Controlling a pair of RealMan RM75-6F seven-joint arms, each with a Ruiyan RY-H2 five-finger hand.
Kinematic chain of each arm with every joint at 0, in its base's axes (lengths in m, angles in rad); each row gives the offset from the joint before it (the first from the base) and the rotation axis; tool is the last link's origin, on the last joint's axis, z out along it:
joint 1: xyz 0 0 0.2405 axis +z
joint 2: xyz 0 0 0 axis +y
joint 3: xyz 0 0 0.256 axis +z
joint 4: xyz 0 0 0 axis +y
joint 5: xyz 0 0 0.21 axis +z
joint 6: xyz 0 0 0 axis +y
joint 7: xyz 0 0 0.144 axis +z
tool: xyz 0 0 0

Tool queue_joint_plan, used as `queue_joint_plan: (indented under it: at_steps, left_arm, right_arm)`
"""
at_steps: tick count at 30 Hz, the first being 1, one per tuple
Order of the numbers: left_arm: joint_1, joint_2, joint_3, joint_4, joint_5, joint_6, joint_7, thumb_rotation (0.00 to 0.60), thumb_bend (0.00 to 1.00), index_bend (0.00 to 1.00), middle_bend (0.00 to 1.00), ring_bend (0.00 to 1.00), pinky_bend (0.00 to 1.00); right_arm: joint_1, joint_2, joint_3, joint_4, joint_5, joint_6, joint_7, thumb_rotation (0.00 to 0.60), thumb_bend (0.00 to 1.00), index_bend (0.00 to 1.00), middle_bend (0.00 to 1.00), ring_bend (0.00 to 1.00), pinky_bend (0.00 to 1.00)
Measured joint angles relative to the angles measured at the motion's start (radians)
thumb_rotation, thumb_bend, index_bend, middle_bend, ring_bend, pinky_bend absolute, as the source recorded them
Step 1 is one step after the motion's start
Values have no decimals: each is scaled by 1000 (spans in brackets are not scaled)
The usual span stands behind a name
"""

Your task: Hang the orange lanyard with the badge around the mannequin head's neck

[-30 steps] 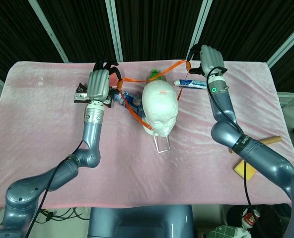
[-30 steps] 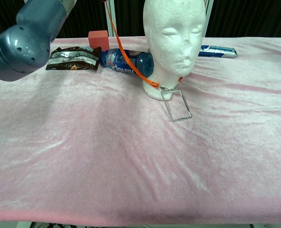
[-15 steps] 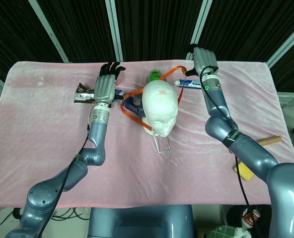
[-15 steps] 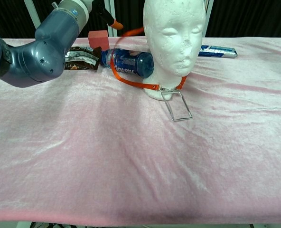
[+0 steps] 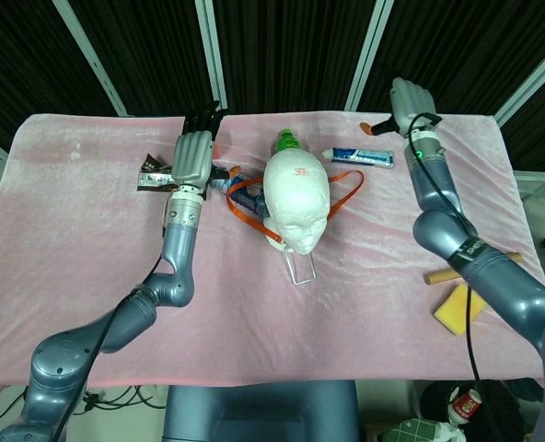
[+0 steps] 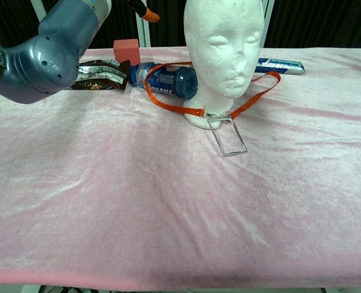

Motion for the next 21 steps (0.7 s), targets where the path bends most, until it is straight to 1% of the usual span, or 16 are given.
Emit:
queue_joint_plan:
  at_steps: [4,7,8,10,11,13,14,16,17,19,21]
  left_arm:
    - [54,72,5,-142,4,38,24,600,29,213,73,0,0]
    - [109,144,18,-291,6,61,55,600,69,242,79,0,0]
    - [135,177,26,-356,6,69,69,600,70,243,80,0,0]
    - [177,231,41,-459,3,80,94,600,70,240,86,0,0]
    - [209,272,52,-532,2,90,111,600,70,240,89,0,0]
    - [261,340,70,-648,0,108,136,600,70,240,92,0,0]
    - [298,389,85,-727,1,123,152,600,70,240,91,0,0]
    - [357,471,111,-845,5,146,175,600,70,240,92,0,0]
    - [400,530,133,-920,10,161,190,600,70,240,92,0,0]
    - [468,621,170,-1024,19,185,208,600,70,240,92,0,0]
    - [552,719,221,-1125,33,216,225,600,70,240,92,0,0]
  right_arm:
    - [-81,74,10,-75,-11,15,58,600,159,117,113,247,239]
    - [-149,121,13,-142,-25,27,102,600,280,133,178,298,247]
    - [-171,131,12,-163,-32,35,113,600,316,138,207,314,252]
    - [-221,154,5,-214,-58,68,130,600,350,144,238,331,262]
    - [-242,164,-2,-239,-74,87,133,600,358,148,247,335,267]
    - [-294,187,-28,-304,-119,137,132,600,358,149,249,337,267]
    - [-317,198,-43,-335,-141,159,129,600,359,151,250,339,267]
    - [-370,220,-86,-409,-199,220,115,600,367,163,259,348,268]
    - [-392,228,-106,-438,-227,248,106,600,377,175,272,359,268]
    - [-440,240,-145,-496,-286,319,89,600,394,202,307,380,268]
    - [-477,244,-172,-535,-332,381,79,600,414,239,360,416,283]
